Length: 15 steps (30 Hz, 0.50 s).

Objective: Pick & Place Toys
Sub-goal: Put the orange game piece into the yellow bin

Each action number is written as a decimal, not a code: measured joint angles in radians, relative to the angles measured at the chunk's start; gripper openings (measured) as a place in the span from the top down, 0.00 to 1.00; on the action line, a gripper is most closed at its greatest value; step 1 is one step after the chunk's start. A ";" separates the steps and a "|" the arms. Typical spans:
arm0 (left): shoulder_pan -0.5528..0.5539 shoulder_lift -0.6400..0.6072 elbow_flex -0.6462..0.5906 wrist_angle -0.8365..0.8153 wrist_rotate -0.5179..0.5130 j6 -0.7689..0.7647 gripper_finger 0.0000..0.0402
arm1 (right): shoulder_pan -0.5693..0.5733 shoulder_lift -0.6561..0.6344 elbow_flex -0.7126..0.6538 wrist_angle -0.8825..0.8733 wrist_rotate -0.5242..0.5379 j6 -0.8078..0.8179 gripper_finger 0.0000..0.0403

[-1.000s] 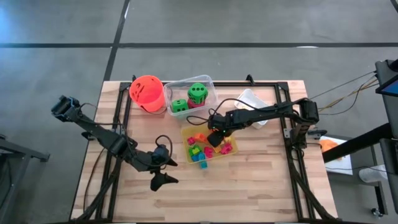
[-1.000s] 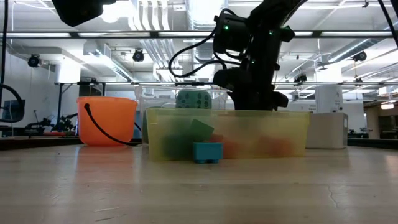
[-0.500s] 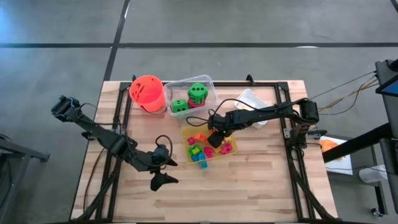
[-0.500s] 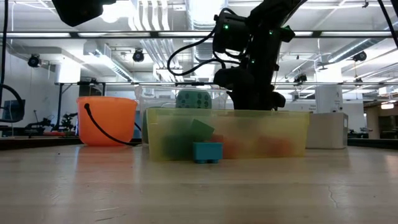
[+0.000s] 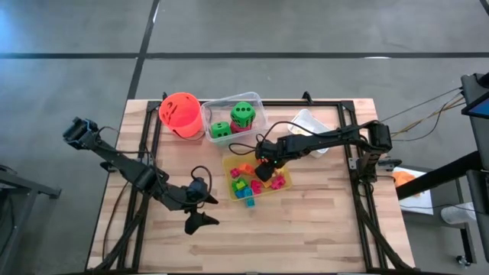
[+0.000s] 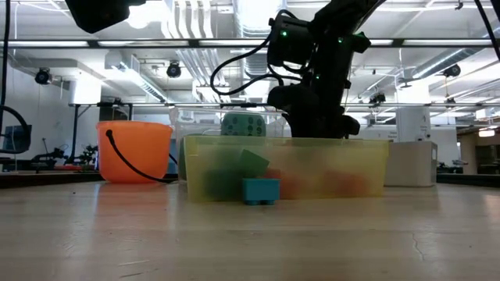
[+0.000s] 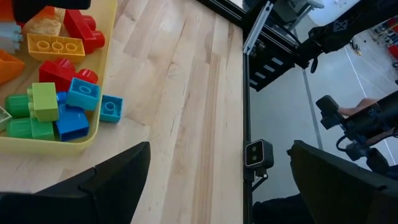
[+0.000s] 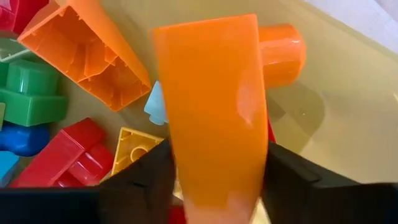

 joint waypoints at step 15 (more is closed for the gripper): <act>0.003 0.000 0.000 0.000 0.000 -0.035 0.07 | 0.012 -0.035 0.011 -0.008 -0.018 0.095 0.23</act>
